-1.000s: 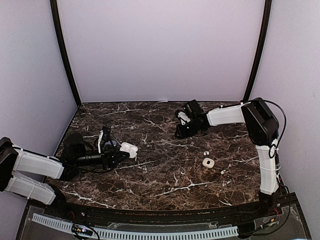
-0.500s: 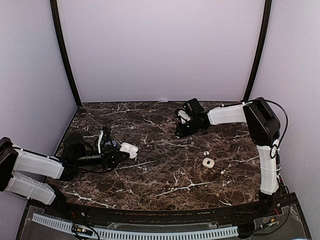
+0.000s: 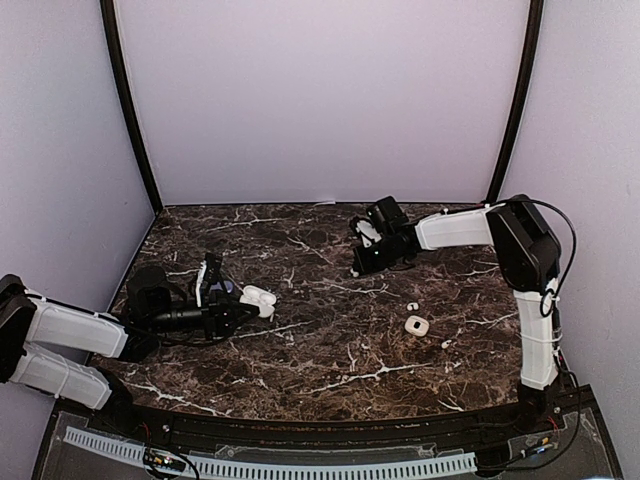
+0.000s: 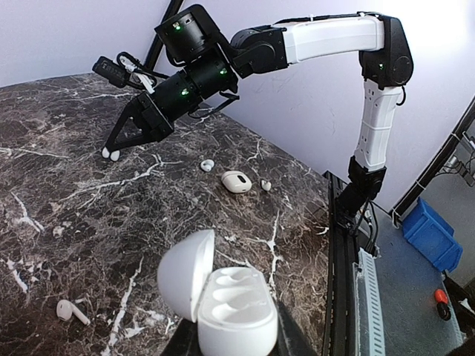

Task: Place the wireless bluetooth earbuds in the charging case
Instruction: Pick up the left earbud from the center of the board, then insert the left earbud into the left side groove of the charging case.

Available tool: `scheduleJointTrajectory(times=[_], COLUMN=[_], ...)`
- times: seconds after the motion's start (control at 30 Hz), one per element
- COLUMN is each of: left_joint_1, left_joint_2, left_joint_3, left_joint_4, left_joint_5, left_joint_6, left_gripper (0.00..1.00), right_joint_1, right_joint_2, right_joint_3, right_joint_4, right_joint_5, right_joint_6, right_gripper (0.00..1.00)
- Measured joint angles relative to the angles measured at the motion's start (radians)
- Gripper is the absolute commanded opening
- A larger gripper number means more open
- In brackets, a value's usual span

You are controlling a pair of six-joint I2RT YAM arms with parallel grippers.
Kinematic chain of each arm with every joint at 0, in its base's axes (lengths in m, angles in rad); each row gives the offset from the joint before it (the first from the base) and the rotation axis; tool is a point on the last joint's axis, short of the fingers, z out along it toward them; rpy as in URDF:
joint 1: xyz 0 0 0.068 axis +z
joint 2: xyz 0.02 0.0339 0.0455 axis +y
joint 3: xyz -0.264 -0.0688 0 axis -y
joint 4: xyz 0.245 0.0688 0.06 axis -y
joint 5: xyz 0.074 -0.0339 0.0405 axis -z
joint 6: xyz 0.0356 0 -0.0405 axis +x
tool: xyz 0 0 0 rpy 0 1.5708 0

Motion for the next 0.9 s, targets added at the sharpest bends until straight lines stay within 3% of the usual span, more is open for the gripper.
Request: scheduleJointTrajectory(times=[0.3,0.57,0.9], left_joint_1=[0.0,-0.007,-0.076], left_joint_2=[0.004,0.035,0.093], left_joint_3=[0.0,0.0,0.113], left_joint_4=[0.026,0.092,0.096], left_joint_5=[0.052,0.121,0.158], left_joint_6=[0.001,0.0,0.082], left_gripper=[0.14,0.14,0.16], right_joint_1=[0.007,0.108,0.163], right_joint_2=[-0.11,-0.436,-0.682], right_joint_3=[-0.095,-0.374,-0.555], right_joint_4=[0.052,0.297,0.533], right_joint_5=[-0.063,-0.274,-0.502], right_joint_6=[-0.014,-0.077,-0.128], right_gripper=[0.0,0.0,0.0])
